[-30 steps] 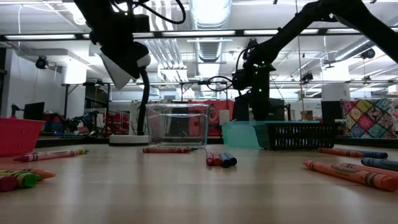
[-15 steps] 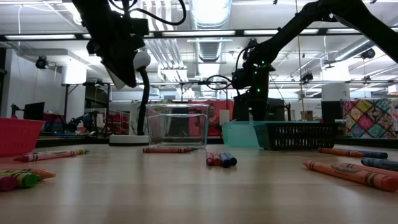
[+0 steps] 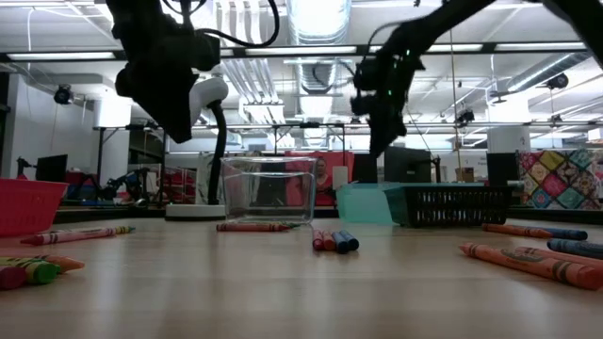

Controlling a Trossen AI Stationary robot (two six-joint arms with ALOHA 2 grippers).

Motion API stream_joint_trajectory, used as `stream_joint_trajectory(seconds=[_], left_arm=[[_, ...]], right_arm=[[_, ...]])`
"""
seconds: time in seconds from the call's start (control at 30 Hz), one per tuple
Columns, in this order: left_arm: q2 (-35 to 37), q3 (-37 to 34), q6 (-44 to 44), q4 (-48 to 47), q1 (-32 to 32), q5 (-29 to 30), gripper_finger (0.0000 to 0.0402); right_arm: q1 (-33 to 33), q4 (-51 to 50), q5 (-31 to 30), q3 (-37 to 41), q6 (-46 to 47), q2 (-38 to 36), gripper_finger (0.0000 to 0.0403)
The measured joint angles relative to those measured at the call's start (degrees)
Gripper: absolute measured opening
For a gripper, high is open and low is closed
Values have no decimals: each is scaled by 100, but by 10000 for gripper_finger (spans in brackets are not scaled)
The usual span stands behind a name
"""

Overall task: Sort crayons
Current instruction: Put the red crayon into the black bin

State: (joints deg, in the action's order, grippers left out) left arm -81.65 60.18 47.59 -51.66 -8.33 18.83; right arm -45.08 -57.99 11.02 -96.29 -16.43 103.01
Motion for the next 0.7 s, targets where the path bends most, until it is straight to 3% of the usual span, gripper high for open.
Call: stream_joint_trajectory(seconds=[0.27,0.47,0.7], left_arm=[[0,0,244,-3,-267,0,75],[-58,0,-254,54,-581,25,75],[-230,0,-753,403,-901,507,75]], right_arm=[[917,67,14,68,-6,-632,99],[1623,247,5,330,28,-1064,96],[2337,540,-6,1023,313,-1689,82]])
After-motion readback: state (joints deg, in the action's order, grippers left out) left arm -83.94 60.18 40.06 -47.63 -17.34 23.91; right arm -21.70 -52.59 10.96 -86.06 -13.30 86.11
